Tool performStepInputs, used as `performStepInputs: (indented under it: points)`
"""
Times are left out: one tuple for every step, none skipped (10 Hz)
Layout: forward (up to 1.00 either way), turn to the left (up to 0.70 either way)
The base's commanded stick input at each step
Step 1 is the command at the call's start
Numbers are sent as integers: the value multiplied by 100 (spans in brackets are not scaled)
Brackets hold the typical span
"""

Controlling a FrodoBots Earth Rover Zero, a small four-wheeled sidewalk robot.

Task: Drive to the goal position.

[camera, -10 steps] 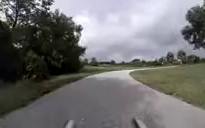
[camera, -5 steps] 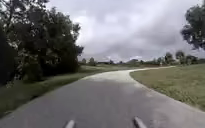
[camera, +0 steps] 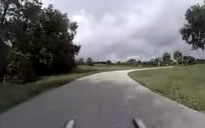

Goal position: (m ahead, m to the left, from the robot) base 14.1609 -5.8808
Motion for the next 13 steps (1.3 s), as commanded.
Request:
performStepInputs:
  points:
    - [70, 0]
    - [70, 0]
    - [70, 0]
    - [70, 0]
    - [70, 0]
    - [70, -4]
    - [70, -13]
    - [70, -21]
    - [70, -29]
    - [70, -18]
    - [70, -8]
    - [70, 0]
    - [70, 0]
